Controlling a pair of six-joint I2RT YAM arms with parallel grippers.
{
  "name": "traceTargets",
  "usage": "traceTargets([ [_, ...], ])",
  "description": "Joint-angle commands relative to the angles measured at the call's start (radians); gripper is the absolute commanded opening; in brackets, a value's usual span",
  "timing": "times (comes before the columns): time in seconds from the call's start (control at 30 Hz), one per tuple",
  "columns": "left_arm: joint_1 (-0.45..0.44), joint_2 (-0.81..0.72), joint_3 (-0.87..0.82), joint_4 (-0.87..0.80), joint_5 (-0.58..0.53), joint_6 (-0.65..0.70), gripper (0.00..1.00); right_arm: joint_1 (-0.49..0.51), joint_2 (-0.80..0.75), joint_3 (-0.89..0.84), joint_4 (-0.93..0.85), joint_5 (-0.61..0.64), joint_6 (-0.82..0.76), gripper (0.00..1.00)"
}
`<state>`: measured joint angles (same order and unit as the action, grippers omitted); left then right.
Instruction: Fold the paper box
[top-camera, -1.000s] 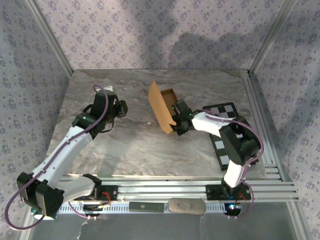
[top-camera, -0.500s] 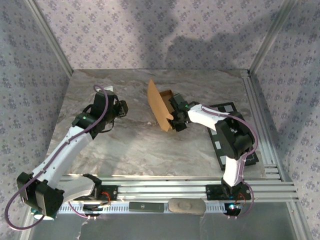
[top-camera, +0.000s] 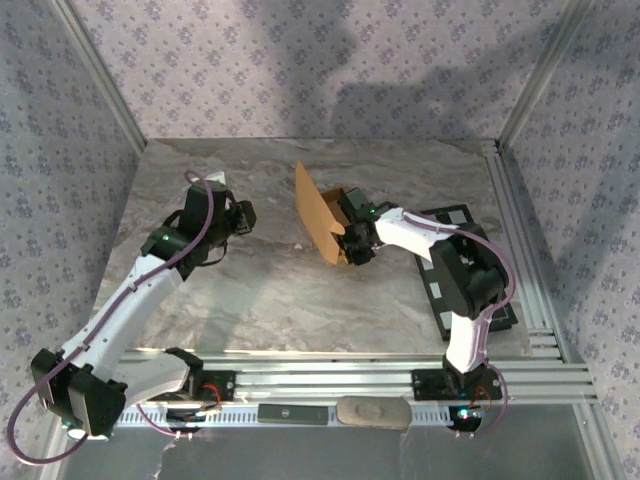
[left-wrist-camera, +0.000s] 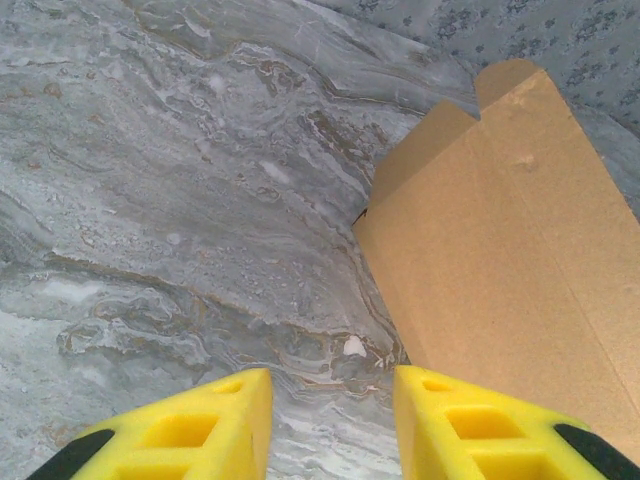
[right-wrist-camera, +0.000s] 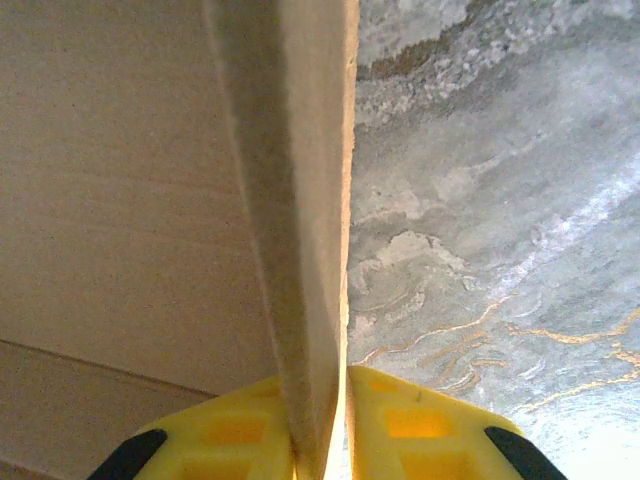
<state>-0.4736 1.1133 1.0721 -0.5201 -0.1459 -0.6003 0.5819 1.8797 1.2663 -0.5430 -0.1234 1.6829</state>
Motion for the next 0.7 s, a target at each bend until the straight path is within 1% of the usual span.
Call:
traceTargets([
  [0.0, -0.007, -0.021, -0.005, 0.017, 0.005, 0.007, 0.37, -0.006, 0.03, 0.027, -0.054, 0.028, -0.002, 0.19],
  [0.27, -0.006, -0.021, -0.003, 0.019, 0.006, 0.007, 0.35, -0.01, 0.079, 0.034, -0.053, 0.028, 0.004, 0.19],
  [0.3, -0.006, -0.022, -0.002, 0.018, 0.006, 0.008, 0.35, -0.011, 0.084, 0.034, -0.054, 0.027, 0.004, 0.18],
  [0.33, -0.006, -0.021, 0.0, 0.018, 0.006, 0.008, 0.35, -0.01, 0.084, 0.034, -0.051, 0.025, 0.006, 0.14],
  [0.4, -0.006, -0.021, 0.001, 0.016, 0.004, 0.011, 0.34, -0.008, 0.084, 0.036, -0.051, 0.029, 0.015, 0.03],
  [0.43, -0.006, -0.022, 0.001, 0.016, 0.003, 0.011, 0.34, -0.005, 0.082, 0.04, -0.053, 0.033, 0.018, 0.0],
  [0.67, -0.007, -0.02, 0.001, 0.019, 0.004, 0.011, 0.33, 0.007, 0.081, 0.043, -0.053, 0.042, 0.065, 0.0],
])
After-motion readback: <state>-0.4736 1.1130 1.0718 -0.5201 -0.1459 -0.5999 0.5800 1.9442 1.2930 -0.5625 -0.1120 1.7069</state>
